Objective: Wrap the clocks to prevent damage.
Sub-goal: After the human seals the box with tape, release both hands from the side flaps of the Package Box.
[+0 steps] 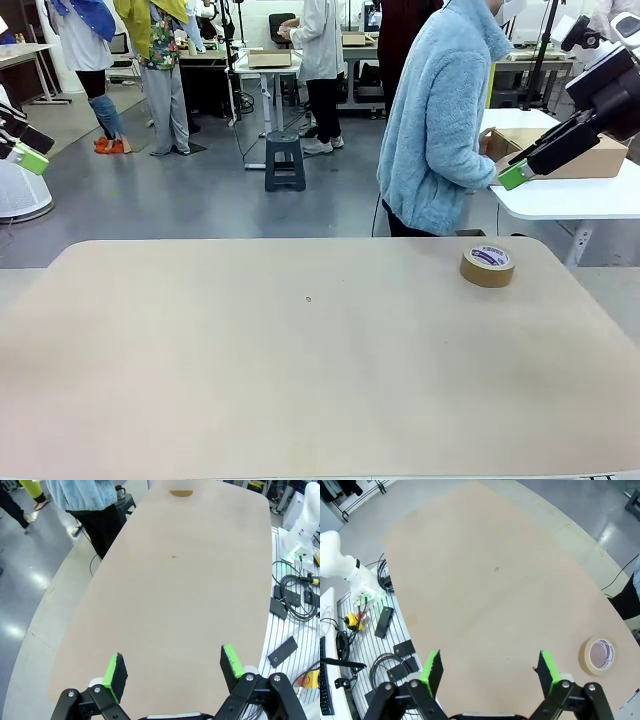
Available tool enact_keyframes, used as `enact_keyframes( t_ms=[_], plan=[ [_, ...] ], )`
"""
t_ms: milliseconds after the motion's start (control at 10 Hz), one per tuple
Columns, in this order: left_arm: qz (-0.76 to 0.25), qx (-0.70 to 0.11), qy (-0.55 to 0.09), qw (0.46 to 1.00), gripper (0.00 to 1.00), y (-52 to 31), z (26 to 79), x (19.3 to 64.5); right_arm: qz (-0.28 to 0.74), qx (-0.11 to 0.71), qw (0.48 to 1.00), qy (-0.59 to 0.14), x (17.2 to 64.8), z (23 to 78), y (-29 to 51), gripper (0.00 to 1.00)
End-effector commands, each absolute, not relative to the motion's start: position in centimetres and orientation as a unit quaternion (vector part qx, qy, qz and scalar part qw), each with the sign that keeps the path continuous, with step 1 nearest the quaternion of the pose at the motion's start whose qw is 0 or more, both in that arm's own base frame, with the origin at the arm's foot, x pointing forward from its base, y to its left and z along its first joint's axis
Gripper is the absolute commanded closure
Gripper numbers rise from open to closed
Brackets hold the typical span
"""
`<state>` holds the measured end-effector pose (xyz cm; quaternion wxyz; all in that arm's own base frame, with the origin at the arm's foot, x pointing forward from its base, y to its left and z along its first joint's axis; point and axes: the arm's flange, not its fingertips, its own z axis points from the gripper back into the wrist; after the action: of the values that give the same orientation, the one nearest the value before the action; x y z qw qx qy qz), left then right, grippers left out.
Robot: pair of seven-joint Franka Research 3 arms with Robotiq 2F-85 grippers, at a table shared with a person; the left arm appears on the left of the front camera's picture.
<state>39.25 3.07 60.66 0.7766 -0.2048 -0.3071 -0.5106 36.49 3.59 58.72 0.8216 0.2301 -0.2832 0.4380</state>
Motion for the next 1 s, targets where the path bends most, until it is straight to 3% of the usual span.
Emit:
enact_keyframes(
  t_ms=[0,900],
  plan=[
    [-0.508,-0.202,-0.308,0.779,0.02,3.06,60.88,39.49,0.435,0.225,0.825,-0.281,36.56,58.89,3.67,0.00],
    [-0.508,-0.202,-0.308,0.779,0.02,3.06,60.88,39.49,0.435,0.225,0.825,-0.281,36.56,58.89,3.67,0.00]
  ],
)
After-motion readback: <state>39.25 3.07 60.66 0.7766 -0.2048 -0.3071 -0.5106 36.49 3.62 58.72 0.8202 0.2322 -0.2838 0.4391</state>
